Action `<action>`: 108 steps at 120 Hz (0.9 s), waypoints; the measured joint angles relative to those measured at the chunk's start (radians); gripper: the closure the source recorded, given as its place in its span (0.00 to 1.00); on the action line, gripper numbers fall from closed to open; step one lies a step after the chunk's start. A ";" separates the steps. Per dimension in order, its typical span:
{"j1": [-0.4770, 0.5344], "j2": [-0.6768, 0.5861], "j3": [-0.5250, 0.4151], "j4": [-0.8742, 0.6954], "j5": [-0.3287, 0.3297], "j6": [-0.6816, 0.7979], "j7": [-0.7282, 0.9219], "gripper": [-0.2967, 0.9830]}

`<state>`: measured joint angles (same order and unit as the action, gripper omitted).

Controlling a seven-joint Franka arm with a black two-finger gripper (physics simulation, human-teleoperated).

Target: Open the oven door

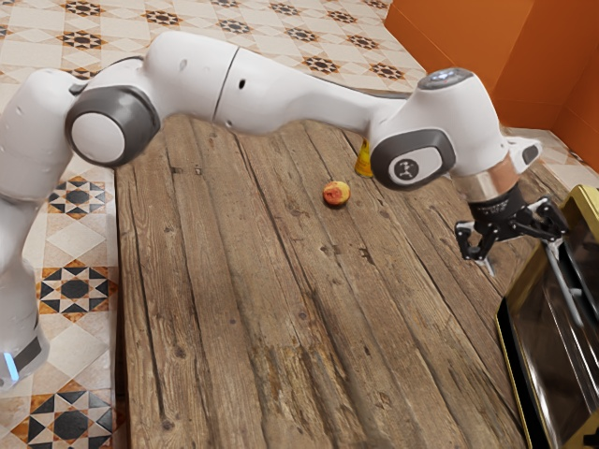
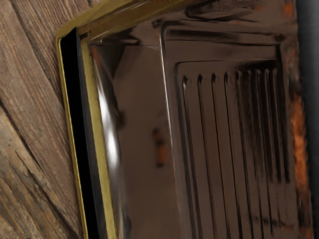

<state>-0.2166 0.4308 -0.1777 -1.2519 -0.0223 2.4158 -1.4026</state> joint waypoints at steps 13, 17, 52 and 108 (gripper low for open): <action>-0.007 -0.029 0.017 -0.053 -0.020 0.001 0.001 0.24; -0.010 -0.037 0.023 -0.064 -0.025 0.002 0.002 0.24; -0.028 -0.117 0.054 -0.169 -0.073 0.001 0.004 0.24; -0.027 -0.297 0.064 -0.412 -0.088 0.006 -0.019 0.24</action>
<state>-0.2440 0.1334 -0.1138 -1.6635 -0.1100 2.4215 -1.4221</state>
